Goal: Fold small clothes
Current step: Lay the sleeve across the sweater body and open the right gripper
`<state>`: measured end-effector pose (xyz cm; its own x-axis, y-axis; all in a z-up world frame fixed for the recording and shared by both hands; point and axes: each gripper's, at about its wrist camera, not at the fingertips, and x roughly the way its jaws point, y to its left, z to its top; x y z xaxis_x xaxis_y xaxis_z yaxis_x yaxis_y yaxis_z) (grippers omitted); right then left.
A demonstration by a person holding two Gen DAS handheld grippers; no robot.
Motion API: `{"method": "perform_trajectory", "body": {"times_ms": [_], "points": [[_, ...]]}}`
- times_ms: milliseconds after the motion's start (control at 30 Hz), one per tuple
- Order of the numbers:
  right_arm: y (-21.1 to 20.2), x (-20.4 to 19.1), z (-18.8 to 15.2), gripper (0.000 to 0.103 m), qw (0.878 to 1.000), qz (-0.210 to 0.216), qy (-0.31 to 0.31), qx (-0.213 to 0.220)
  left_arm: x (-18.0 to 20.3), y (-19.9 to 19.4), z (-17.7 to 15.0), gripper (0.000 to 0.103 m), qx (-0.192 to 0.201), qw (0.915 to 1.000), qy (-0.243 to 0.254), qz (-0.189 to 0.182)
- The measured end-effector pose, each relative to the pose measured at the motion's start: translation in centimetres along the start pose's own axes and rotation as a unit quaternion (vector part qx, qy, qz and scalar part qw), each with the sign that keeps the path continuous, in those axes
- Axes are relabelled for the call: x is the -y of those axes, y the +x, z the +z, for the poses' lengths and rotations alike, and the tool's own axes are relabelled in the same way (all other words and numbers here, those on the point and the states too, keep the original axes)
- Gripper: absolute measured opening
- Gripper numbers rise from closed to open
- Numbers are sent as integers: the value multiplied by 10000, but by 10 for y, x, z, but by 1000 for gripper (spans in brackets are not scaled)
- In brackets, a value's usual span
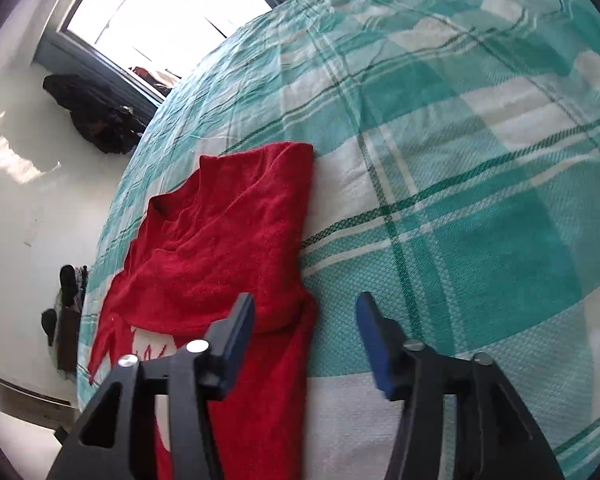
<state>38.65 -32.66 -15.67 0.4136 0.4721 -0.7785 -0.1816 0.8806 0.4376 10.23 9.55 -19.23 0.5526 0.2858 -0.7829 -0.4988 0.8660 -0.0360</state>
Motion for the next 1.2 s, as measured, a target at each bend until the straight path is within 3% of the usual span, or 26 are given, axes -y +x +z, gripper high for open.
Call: {"method": "perform_trajectory", "body": {"times_ms": [67,167,267,333,400,500,667,800,967,1067,1200], "points": [[-8,-26,-11,79,9904,-506,-1284,109,1,0,0,102,4,10000,4,37],[11,-59,-33,77,9588,-973,-2668,-94,2,1,0,102,3,10000,16,62],[37,-66,-39,74,9462,-1434,-2898,-101,1,0,0,102,-6,10000,19,59],[48,-62,-32,66,9443,-1783,-2764,51,2,0,0,102,-6,10000,39,67],[55,-45,-26,66,9393,-2383,-2468,74,1,0,0,102,-5,10000,50,54],[45,-23,-19,70,9541,-2304,-1911,117,0,0,0,102,3,10000,46,28],[29,-34,-27,70,9398,-2436,-2390,193,0,0,0,102,2,10000,43,22],[0,-39,-39,71,9413,-2403,-2311,535,1,1,0,102,5,10000,31,42],[-46,-61,-79,73,9594,-1495,-2242,836,2,0,0,102,25,10000,20,78],[-63,-71,-114,80,9664,-973,-2243,795,2,0,0,102,29,10000,31,85],[-65,-68,-158,80,9683,-950,-2190,740,2,0,0,102,40,9999,43,93]]}}
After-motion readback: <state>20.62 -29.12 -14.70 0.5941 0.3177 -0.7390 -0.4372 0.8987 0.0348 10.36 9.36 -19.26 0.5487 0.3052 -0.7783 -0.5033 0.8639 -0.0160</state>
